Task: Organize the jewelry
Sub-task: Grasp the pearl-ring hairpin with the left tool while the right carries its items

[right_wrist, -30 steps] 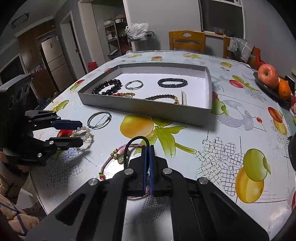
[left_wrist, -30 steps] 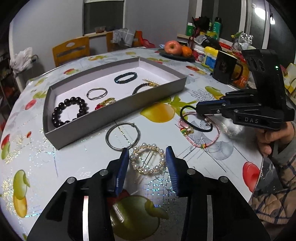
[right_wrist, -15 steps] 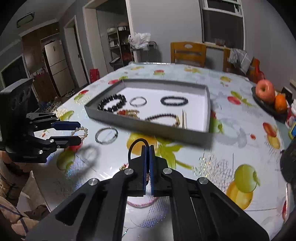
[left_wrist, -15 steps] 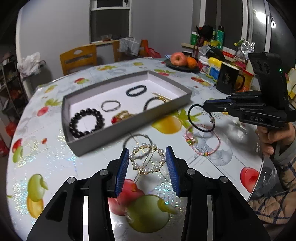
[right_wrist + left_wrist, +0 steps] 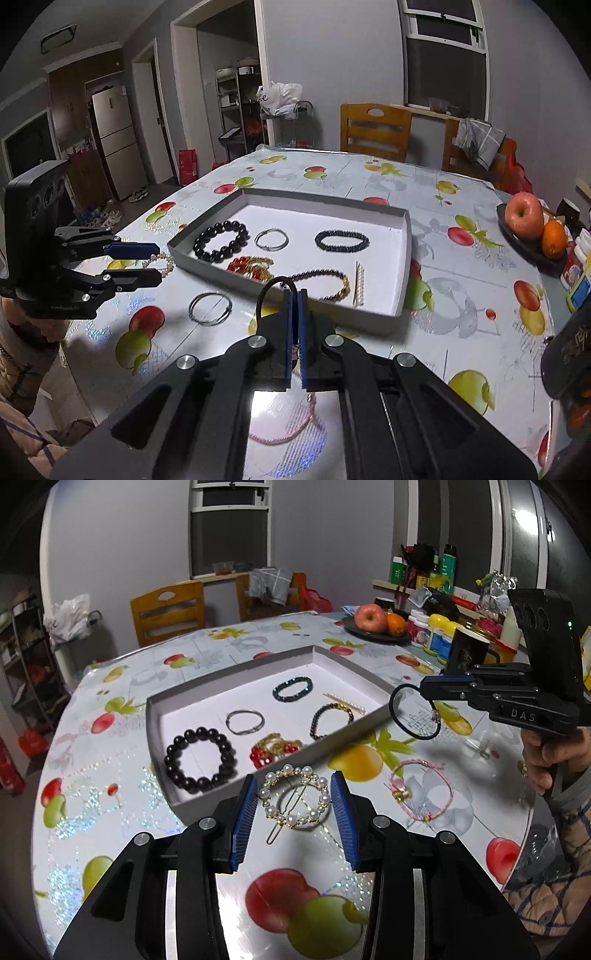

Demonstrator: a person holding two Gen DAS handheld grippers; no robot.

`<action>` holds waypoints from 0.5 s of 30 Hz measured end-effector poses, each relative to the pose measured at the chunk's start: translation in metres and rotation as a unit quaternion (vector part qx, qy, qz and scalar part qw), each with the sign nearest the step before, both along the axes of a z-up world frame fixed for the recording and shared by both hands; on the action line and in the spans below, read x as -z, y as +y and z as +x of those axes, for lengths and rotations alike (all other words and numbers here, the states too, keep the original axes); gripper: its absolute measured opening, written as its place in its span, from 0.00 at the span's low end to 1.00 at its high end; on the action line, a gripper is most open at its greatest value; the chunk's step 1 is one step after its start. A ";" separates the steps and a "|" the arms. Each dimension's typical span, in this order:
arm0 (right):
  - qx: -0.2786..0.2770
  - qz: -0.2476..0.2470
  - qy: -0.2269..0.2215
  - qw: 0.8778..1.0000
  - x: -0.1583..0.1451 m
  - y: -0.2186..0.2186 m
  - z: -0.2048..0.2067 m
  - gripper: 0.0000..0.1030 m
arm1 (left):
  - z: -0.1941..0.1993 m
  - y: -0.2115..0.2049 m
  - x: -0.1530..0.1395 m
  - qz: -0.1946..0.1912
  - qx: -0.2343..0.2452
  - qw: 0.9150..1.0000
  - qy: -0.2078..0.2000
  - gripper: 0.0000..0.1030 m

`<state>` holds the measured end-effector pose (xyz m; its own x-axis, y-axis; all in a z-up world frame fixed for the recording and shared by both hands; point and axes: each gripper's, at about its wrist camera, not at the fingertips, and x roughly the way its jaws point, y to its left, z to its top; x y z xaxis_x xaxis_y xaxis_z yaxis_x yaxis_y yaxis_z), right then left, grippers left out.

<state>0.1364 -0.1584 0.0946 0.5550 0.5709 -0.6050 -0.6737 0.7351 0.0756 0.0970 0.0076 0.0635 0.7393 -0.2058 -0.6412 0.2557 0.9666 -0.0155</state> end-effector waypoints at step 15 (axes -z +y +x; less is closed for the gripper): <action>-0.010 -0.006 -0.020 1.000 -0.027 0.024 0.040 0.02 | 0.038 0.007 -0.029 0.024 -0.007 1.000 -0.014 0.41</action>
<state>0.1766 -0.1341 0.1221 0.5684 0.5750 -0.5884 -0.6900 0.7227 0.0397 0.1353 0.0144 0.0930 0.7595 -0.1646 -0.6294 0.2411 0.9698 0.0372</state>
